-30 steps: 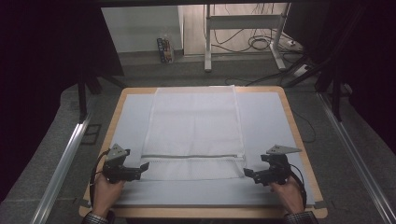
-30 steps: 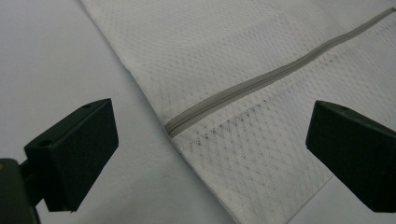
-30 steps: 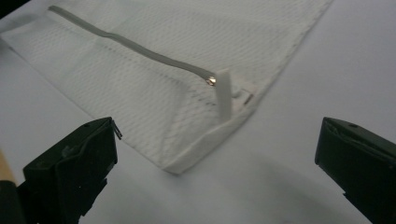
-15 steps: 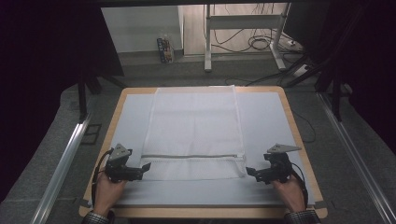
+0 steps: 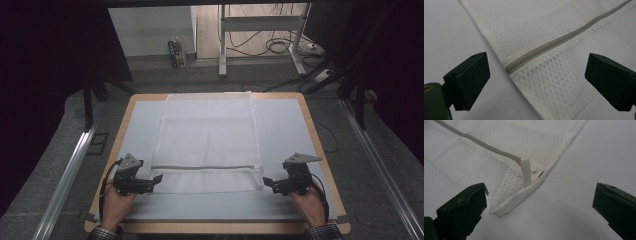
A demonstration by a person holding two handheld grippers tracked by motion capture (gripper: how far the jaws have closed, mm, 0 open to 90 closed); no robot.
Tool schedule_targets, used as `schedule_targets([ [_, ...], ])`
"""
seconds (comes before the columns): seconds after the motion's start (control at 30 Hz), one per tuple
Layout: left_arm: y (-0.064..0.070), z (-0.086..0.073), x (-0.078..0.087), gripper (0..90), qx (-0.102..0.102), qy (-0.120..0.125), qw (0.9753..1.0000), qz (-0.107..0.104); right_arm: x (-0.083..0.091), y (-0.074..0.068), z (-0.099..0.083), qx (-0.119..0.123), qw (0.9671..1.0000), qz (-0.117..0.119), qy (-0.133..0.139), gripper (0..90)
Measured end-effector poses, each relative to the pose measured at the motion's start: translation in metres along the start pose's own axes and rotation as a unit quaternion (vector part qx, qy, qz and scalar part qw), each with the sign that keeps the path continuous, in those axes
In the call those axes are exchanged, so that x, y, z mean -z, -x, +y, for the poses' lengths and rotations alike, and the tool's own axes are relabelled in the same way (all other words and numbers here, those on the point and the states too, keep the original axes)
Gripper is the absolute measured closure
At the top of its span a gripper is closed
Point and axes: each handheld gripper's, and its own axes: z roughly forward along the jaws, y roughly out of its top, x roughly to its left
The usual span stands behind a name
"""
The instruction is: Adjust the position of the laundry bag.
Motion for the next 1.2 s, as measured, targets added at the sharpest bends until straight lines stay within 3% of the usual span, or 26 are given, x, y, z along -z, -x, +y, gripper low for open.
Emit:
schedule_targets([
  [0.17,0.001,0.002,-0.003,5.9,-0.001,0.000,1.0000,-0.002,-0.003,-0.001,0.003,0.012,0.9999,-0.004,0.003,0.0],
  [0.57,-0.002,0.009,-0.013,5.9,-0.002,0.003,1.0000,-0.006,-0.014,-0.002,0.008,0.015,0.9997,-0.014,0.010,0.4],
  [0.7,-0.004,0.011,-0.020,5.9,0.005,-0.004,0.9999,-0.008,-0.022,-0.003,0.009,0.030,0.9992,-0.028,-0.003,1.2],
  [0.97,-0.012,0.010,-0.026,4.9,0.021,-0.010,0.9997,-0.003,-0.026,-0.001,0.017,-0.005,0.9996,-0.026,-0.006,0.3],
  [1.07,-0.016,0.010,-0.026,6.3,0.027,-0.009,0.9996,0.004,-0.026,0.000,0.020,-0.021,0.9995,-0.010,-0.020,1.9],
  [1.2,-0.018,0.011,-0.026,14.1,0.027,-0.010,0.9995,0.017,-0.026,-0.003,0.025,-0.010,0.9993,-0.020,-0.030,11.8],
])
